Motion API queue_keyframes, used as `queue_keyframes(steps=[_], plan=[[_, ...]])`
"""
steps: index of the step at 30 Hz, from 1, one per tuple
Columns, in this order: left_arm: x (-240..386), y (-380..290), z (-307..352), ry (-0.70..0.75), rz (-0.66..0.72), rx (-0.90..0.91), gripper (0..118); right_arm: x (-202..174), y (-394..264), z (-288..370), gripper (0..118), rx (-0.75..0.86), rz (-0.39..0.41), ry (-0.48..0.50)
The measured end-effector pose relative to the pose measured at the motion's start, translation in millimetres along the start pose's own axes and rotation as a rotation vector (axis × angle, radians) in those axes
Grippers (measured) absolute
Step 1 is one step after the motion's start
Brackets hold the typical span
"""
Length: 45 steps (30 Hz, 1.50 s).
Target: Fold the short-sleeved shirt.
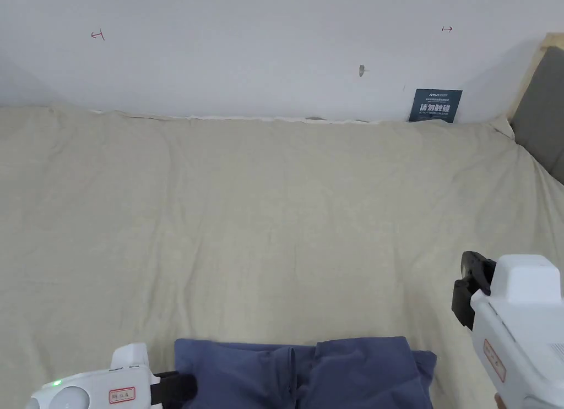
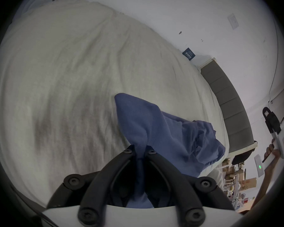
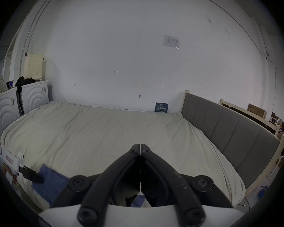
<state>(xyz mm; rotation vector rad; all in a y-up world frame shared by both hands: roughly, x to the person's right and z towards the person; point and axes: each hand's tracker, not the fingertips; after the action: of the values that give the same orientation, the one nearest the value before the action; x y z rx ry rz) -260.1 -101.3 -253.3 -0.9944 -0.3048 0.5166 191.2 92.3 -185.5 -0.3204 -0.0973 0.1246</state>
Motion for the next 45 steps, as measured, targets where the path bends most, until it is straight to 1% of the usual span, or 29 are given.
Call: queue_keyframes(steps=[2,4,8,9,10,11,13,15,18,23,28,31,34,35,36,37,38,39,40,41,43,45], plan=[[-1.1,3.3,13.9,0.0,0.005,0.017,9,0.1,1.8,0.6,2,0.007,-0.003,0.002],[-3.8,4.6,34.1,0.064,-0.032,0.053,9,-0.4,3.4,1.8,2,0.015,-0.008,0.009],[-9.4,8.5,68.1,0.168,-0.052,0.084,9,-2.1,5.6,5.0,2,0.025,-0.011,0.026],[-6.1,8.2,76.7,0.207,-0.102,0.097,9,-2.6,6.0,5.6,2,0.028,-0.009,0.03],[-4.3,7.9,83.9,0.223,-0.118,0.111,9,-3.1,6.3,6.2,2,0.03,-0.008,0.033],[-2.0,7.9,89.1,0.223,-0.106,0.106,9,-3.6,6.6,6.5,2,0.033,-0.006,0.036],[12.9,9.7,93.4,0.225,-0.117,0.098,9,-4.4,7.2,7.0,2,0.036,-0.007,0.043],[38.9,14.0,93.2,0.229,-0.162,0.094,9,-5.2,7.7,8.8,2,0.043,-0.013,0.048],[85.8,17.6,78.6,0.225,-0.212,0.049,9,-5.6,7.9,12.4,2,0.049,-0.021,0.052],[159.2,14.4,38.7,0.077,-0.317,-0.031,10,2.9,4.4,18.5,2,0.051,-0.032,0.049],[218.7,-4.7,-16.9,0.032,-0.427,-0.122,10,22.0,-0.1,25.3,2,0.048,-0.042,0.017],[236.1,-16.0,-55.4,0.057,-0.45,-0.207,10,34.8,-2.9,29.1,2,0.044,-0.052,-0.01],[249.0,-32.7,-91.5,0.119,-0.519,-0.281,10,46.7,-6.1,31.7,2,0.041,-0.063,-0.039],[251.7,-38.4,-101.9,0.146,-0.528,-0.298,14,50.2,-7.0,32.3,2,0.038,-0.067,-0.046],[254.4,-41.6,-109.0,0.15,-0.522,-0.295,25,52.9,-8.1,32.7,2,0.036,-0.069,-0.053],[256.3,-42.5,-112.8,0.145,-0.518,-0.292,57,55.3,-9.1,33.3,2,0.034,-0.071,-0.061],[257.8,-43.5,-113.9,0.136,-0.5,-0.286,82,57.3,-9.9,33.9,2,0.032,-0.072,-0.064],[263.9,-46.5,-101.3,0.122,-0.471,-0.266,101,59.1,-10.8,34.4,2,0.03,-0.073,-0.068],[264.6,-45.6,-97.9,0.099,-0.442,-0.244,115,60.3,-11.7,34.4,2,0.029,-0.075,-0.071],[264.5,-43.3,-93.4,0.067,-0.419,-0.231,115,61.4,-12.3,34.4,2,0.027,-0.077,-0.073],[265.0,-36.8,-74.6,0.006,-0.378,-0.196,110,62.5,-12.8,33.9,2,0.025,-0.081,-0.075],[260.8,-28.6,-58.0,0.001,-0.347,-0.132,107,62.1,-12.7,33.5,2,0.024,-0.083,-0.075]])
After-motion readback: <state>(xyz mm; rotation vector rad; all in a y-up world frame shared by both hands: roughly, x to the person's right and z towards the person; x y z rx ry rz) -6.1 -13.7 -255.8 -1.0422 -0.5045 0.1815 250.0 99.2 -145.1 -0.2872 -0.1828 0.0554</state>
